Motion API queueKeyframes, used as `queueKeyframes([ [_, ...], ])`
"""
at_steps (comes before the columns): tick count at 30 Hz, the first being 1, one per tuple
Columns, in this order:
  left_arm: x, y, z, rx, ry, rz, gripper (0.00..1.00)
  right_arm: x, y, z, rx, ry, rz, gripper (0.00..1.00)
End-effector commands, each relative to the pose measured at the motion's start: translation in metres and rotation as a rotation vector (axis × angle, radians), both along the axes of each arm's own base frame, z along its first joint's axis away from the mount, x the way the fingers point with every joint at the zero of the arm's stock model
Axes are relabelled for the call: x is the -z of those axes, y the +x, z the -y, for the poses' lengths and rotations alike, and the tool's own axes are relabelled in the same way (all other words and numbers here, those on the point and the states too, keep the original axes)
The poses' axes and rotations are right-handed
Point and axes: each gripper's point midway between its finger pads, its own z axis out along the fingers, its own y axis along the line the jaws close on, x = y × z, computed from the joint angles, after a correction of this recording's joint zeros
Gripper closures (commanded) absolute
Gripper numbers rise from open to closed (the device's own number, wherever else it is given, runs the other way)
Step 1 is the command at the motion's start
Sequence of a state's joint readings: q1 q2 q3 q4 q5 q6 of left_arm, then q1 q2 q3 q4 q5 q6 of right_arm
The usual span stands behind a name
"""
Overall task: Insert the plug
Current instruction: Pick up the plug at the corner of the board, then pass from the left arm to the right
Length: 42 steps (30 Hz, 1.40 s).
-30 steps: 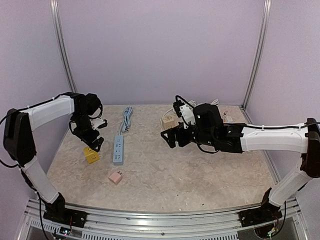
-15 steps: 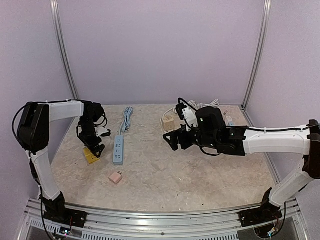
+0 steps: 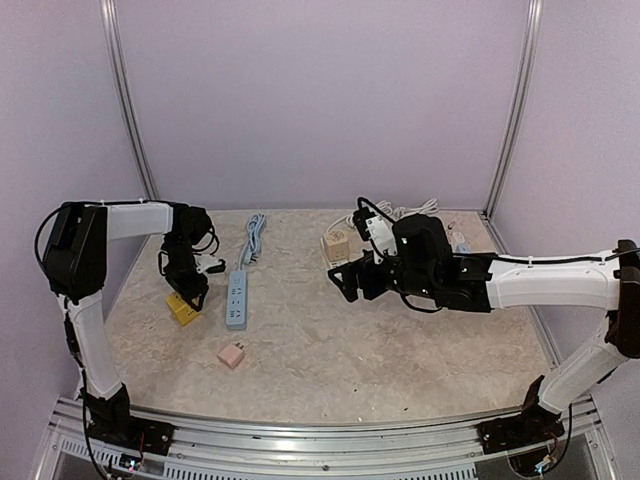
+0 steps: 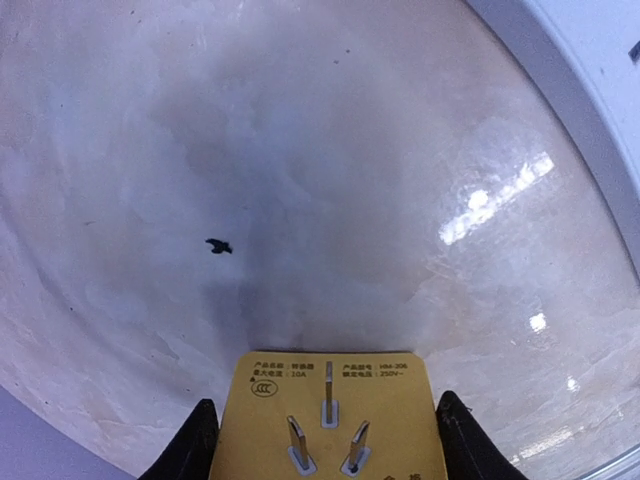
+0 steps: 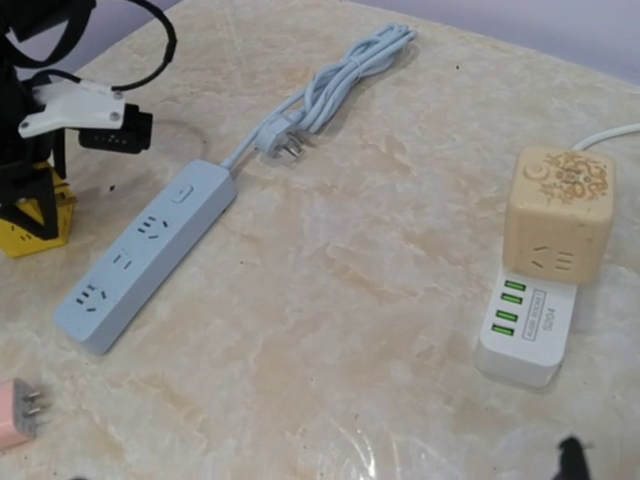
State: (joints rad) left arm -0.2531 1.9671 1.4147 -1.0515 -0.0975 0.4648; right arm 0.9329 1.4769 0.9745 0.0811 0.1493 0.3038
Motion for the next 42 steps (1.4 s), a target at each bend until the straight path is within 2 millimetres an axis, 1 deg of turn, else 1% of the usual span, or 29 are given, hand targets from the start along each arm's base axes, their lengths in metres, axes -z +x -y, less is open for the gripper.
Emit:
queueKeyframes([
  [1, -0.021, 0.013, 0.010, -0.026, -0.030, 0.070, 0.69, -0.005, 0.003, 0.006, 0.013, 0.012, 0.015, 0.03],
  [4, -0.037, 0.020, 0.019, -0.058, -0.058, 0.113, 0.71, -0.001, 0.005, 0.006, 0.012, 0.005, 0.009, 0.03],
  [7, -0.055, 0.032, 0.024, -0.090, -0.057, 0.183, 0.78, 0.001, 0.007, 0.007, 0.010, -0.001, 0.010, 0.03],
  [9, -0.068, 0.041, 0.026, -0.120, -0.044, 0.236, 0.81, 0.000, 0.007, 0.005, -0.011, 0.003, 0.023, 0.03],
  [11, -0.083, 0.050, 0.032, -0.144, -0.044, 0.293, 0.81, -0.005, 0.005, 0.003, -0.046, 0.017, 0.041, 0.02],
  [12, -0.094, 0.055, 0.039, -0.149, -0.058, 0.327, 0.81, -0.008, 0.004, 0.002, -0.063, 0.026, 0.053, 0.02],
  [14, -0.115, 0.062, 0.054, -0.158, -0.111, 0.401, 0.81, -0.013, 0.000, -0.001, -0.109, 0.042, 0.081, 0.02],
  [15, -0.126, 0.064, 0.067, -0.149, -0.150, 0.438, 0.81, -0.016, -0.001, -0.002, -0.126, 0.046, 0.097, 0.02],
  [18, -0.164, 0.068, 0.105, -0.122, -0.305, 0.557, 0.81, -0.032, -0.013, -0.012, -0.232, 0.086, 0.142, 0.02],
  [19, -0.174, 0.067, 0.119, -0.111, -0.368, 0.583, 0.81, -0.038, -0.017, -0.014, -0.264, 0.103, 0.158, 0.02],
  [20, -0.191, 0.064, 0.131, -0.101, -0.441, 0.624, 0.81, -0.044, -0.023, -0.017, -0.306, 0.118, 0.177, 0.02],
  [21, -0.201, 0.062, 0.147, -0.105, -0.530, 0.647, 0.81, -0.050, -0.028, -0.019, -0.346, 0.134, 0.196, 0.02],
  [22, -0.214, 0.056, 0.161, -0.082, -0.625, 0.666, 0.81, -0.055, -0.034, -0.020, -0.388, 0.151, 0.217, 0.02],
  [23, -0.233, 0.047, 0.175, -0.052, -0.722, 0.700, 0.81, -0.062, -0.040, -0.021, -0.425, 0.170, 0.237, 0.02],
  [24, -0.240, 0.037, 0.190, -0.012, -0.801, 0.709, 0.81, -0.067, -0.044, -0.020, -0.460, 0.189, 0.253, 0.01],
  [25, -0.258, 0.027, 0.205, 0.045, -0.900, 0.755, 0.81, -0.073, -0.048, -0.019, -0.488, 0.210, 0.270, 0.01],
  [26, -0.267, 0.016, 0.218, 0.087, -0.974, 0.778, 0.81, -0.077, -0.051, -0.018, -0.512, 0.226, 0.283, 0.01],
  [27, -0.283, 0.000, 0.226, 0.131, -1.050, 0.807, 0.81, -0.081, -0.053, -0.017, -0.536, 0.241, 0.293, 0.01],
  [28, -0.296, -0.011, 0.233, 0.170, -1.109, 0.845, 0.81, -0.084, -0.055, -0.016, -0.559, 0.252, 0.304, 0.01],
  [29, -0.301, -0.022, 0.240, 0.178, -1.176, 0.848, 0.81, -0.087, -0.057, -0.015, -0.584, 0.262, 0.312, 0.01],
  [30, -0.314, -0.032, 0.243, 0.200, -1.243, 0.878, 0.81, -0.090, -0.058, -0.015, -0.604, 0.272, 0.324, 0.01],
  [33, -0.329, -0.059, 0.255, 0.257, -1.406, 0.908, 0.81, -0.101, -0.061, -0.014, -0.657, 0.312, 0.360, 0.01],
  [35, -0.336, -0.079, 0.261, 0.318, -1.499, 0.925, 0.81, -0.105, -0.063, -0.015, -0.687, 0.339, 0.384, 0.01],
  [39, -0.343, -0.110, 0.271, 0.400, -1.640, 0.931, 0.84, -0.106, -0.066, -0.017, -0.736, 0.374, 0.412, 0.01],
  [42, -0.348, -0.127, 0.275, 0.453, -1.713, 0.947, 0.88, -0.106, -0.069, -0.020, -0.778, 0.408, 0.400, 0.01],
])
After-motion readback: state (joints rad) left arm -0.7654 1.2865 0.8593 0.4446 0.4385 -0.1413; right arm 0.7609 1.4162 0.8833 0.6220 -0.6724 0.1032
